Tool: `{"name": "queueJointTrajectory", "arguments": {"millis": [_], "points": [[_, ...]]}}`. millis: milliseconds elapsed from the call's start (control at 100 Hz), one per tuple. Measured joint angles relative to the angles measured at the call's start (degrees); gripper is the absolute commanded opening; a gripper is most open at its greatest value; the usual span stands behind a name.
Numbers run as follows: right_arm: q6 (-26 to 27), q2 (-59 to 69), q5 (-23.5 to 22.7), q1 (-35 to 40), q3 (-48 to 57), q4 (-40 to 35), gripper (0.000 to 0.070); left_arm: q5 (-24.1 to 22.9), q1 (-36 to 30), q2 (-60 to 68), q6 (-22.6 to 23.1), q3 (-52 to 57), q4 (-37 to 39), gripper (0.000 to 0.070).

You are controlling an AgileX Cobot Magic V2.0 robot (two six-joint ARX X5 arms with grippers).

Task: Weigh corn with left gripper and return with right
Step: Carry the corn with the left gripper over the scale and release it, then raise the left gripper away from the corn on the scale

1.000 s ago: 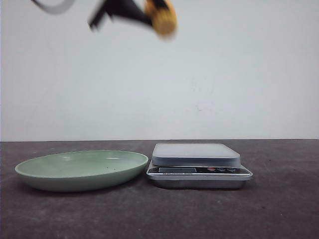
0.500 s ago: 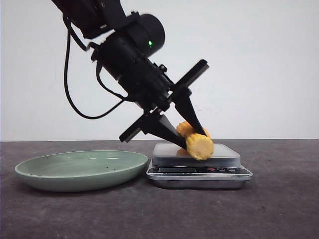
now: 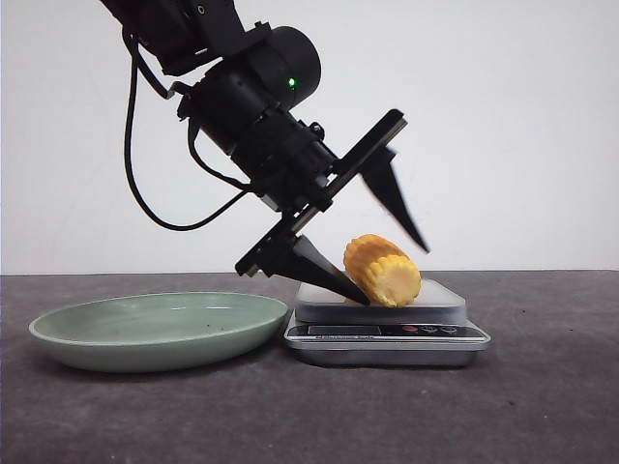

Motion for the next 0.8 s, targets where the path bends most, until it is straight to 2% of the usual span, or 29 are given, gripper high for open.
{"name": "queueJointTrajectory", "arguments": {"millis": [120, 200, 340, 450, 510, 600, 650, 720, 800], "points": [[0.00, 0.00, 0.20, 0.00, 0.00, 0.00, 0.0572, -0.07, 0.02, -0.20, -0.13, 0.00, -1.16, 0.0538], [0.00, 0.00, 0.20, 0.00, 0.00, -0.02, 0.0572, -0.52, 0.02, -1.44, -0.15, -0.02, -1.27, 0.0604], [0.00, 0.00, 0.28, 0.00, 0.00, -0.02, 0.0572, -2.91, 0.20, -7.02, 0.26, -0.04, -1.95, 0.0601], [0.00, 0.00, 1.57, 0.00, 0.00, -0.02, 0.0572, -7.04, 0.87, -13.03, 1.99, -0.04, -4.02, 0.0585], [-0.02, 0.00, 2.27, 0.00, 0.00, -0.02, 0.0572, -9.68, 1.22, -16.74, 3.32, -0.04, -5.66, 0.0527], [0.00, 0.00, 2.99, 0.00, 0.00, -0.02, 0.0572, -12.37, 1.73, -23.37, 5.77, -0.04, -8.41, 0.0344], [0.00, 0.00, 2.97, 0.00, 0.00, -0.02, 0.0572, -13.29, 1.88, -27.69, 7.39, -0.04, -9.94, 0.0270], [0.02, 0.00, 2.93, 0.00, 0.00, -0.02, 0.0572, -14.64, 1.95, -34.58, 9.55, -0.04, -11.87, 0.0219], [0.11, 0.00, 2.27, 0.00, 0.00, -0.02, 0.0572, -15.78, 1.95, -43.23, 11.30, -0.04, -14.23, 0.0217]]}}
